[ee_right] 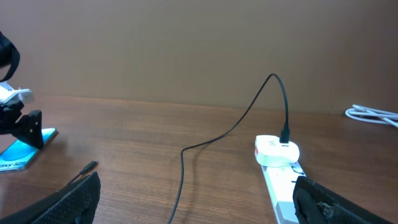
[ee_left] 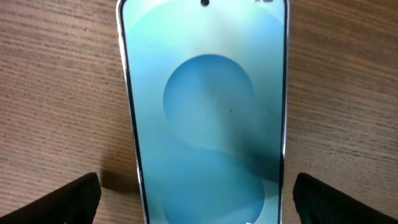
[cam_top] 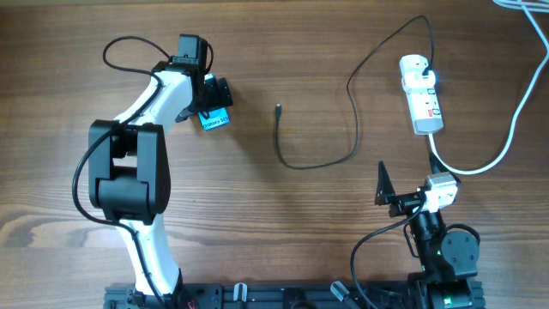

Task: Plug charger to phone and switch on socket
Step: 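Lower the left gripper and grasp the phone's top edge, then lift the phone with the left gripper and tilt it upright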

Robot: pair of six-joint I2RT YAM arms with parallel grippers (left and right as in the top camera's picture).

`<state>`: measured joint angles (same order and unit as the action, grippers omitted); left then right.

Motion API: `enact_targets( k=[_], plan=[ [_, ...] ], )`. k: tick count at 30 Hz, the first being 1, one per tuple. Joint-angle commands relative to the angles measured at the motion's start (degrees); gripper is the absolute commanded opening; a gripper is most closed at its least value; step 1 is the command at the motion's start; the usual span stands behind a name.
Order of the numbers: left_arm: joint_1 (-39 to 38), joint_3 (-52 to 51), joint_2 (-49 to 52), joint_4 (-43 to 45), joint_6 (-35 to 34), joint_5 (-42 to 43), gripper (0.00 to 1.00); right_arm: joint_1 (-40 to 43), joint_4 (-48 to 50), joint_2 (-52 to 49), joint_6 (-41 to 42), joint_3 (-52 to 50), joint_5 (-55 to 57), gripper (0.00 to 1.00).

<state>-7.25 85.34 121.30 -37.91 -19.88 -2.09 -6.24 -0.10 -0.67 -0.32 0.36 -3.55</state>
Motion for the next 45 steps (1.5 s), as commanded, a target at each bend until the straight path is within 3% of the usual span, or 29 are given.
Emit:
enact_targets(
  k=[1,10,15,21,37,40,43,45],
  plan=[
    [-0.11,-0.39,0.94,0.0,-0.15,-0.35,0.97,-0.33,0.09,0.52,-0.11,-0.07,0.35,1.0],
    [-0.15,-3.08,1.77,0.04,-0.09,-0.59,0.99,-0.33,0.09,0.52,-0.13,-0.07,0.35,1.0],
    [-0.15,-3.06,1.77,-0.9,-0.09,-0.57,0.89,-0.33,0.09,0.52,-0.11,-0.07,0.35,1.0],
    [-0.15,-3.06,1.77,-3.02,-0.11,-0.55,0.84,-0.33,0.09,0.52,-0.11,-0.07,0.35,1.0],
    [-0.15,-3.06,1.77,-16.09,-0.11,1.55,0.83,-0.33,0.09,0.52,-0.13,-0.07,0.35,1.0],
    [-0.15,-3.06,1.77,-17.75,-0.11,3.1,0.85,-0.33,0.09,0.52,-0.11,-0.07,0.35,1.0],
    [-0.13,-3.06,1.77,-17.31,-0.09,3.06,0.98,-0.33,0.09,0.52,-0.11,-0.07,0.35,1.0],
    [-0.09,-3.06,1.77,-15.63,-0.07,2.8,1.0,-0.33,0.09,0.52,-0.11,-0.07,0.35,1.0]
  ],
)
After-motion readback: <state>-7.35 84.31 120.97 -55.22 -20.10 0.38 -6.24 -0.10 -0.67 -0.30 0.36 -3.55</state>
